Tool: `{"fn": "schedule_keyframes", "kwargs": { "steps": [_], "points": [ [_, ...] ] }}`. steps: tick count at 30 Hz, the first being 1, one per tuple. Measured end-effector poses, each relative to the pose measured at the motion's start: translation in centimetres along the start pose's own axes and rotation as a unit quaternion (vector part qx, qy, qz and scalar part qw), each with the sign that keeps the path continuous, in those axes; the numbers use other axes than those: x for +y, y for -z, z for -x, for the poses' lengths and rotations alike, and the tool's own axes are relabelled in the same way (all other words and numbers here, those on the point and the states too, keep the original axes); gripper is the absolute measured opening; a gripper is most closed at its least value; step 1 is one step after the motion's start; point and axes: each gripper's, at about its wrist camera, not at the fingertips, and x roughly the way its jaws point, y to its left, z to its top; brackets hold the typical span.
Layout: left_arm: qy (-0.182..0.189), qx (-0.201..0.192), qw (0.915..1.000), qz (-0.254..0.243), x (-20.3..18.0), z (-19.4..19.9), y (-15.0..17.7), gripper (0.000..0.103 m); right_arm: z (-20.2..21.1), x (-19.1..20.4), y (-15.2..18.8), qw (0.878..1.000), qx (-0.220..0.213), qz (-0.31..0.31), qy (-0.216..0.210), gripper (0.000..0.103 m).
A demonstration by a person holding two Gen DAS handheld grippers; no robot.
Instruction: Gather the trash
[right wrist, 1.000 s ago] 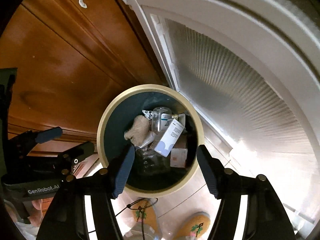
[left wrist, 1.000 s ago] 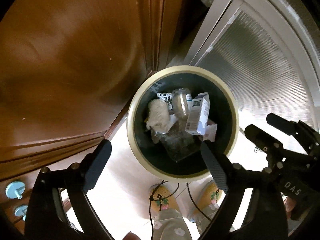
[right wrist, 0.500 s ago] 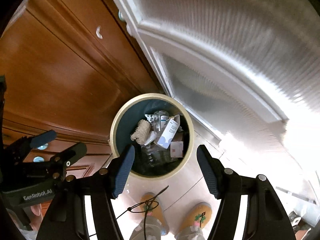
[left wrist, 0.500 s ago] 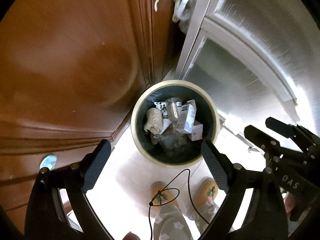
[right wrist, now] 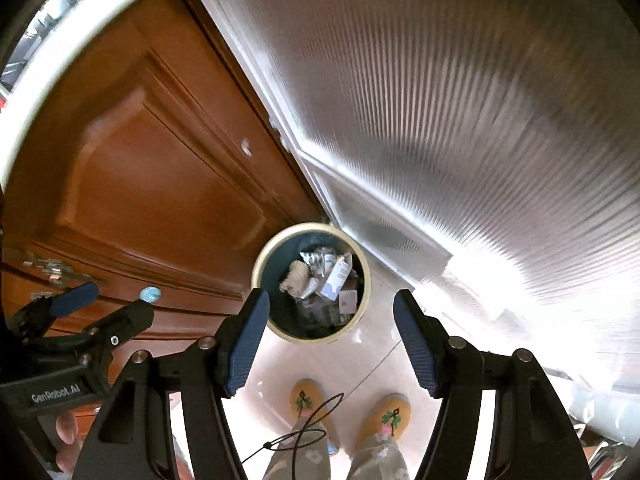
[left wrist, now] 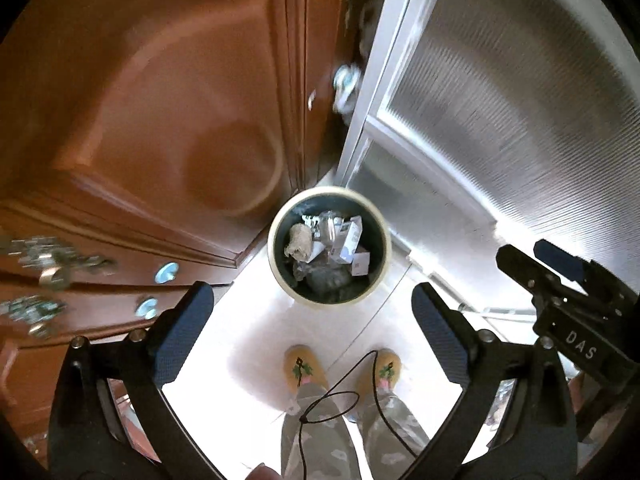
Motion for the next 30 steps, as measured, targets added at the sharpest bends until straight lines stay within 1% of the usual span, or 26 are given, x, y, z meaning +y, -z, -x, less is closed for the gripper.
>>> {"fn": "schedule_keyframes", "kwargs": {
  "steps": [8,11,14,20,25,30],
  "points": [
    [0.003,-0.055,0.9985,0.006,-0.7,12.5,-1.3,0.098,12.8,2.6,-1.9,0.998,-0.059,0.016,-0.013,0.066],
    [-0.002,-0.068,0.9977,0.002,-0.9,16.1,-1.9,0.098,16.8,3.5,-2.9,0.997,-0.079,0.015,-0.021,0.066],
    [-0.010,-0.089,0.9960,0.003,-1.2,19.8,-2.7,0.098,20.5,4.3,-4.0,0.995,-0.100,0.012,-0.024,0.066],
    [-0.019,-0.143,0.9896,0.004,-1.4,27.2,-4.2,0.098,27.8,5.8,-6.7,0.989,-0.143,0.012,-0.017,0.066],
    [-0.022,-0.181,0.9831,0.007,-1.6,32.0,-6.0,0.098,33.4,7.0,-8.5,0.984,-0.177,0.020,-0.006,0.066],
    [-0.032,-0.233,0.9718,0.005,-2.0,37.3,-7.7,0.098,38.9,7.8,-10.5,0.977,-0.213,0.021,0.003,0.066]
  ]
}}
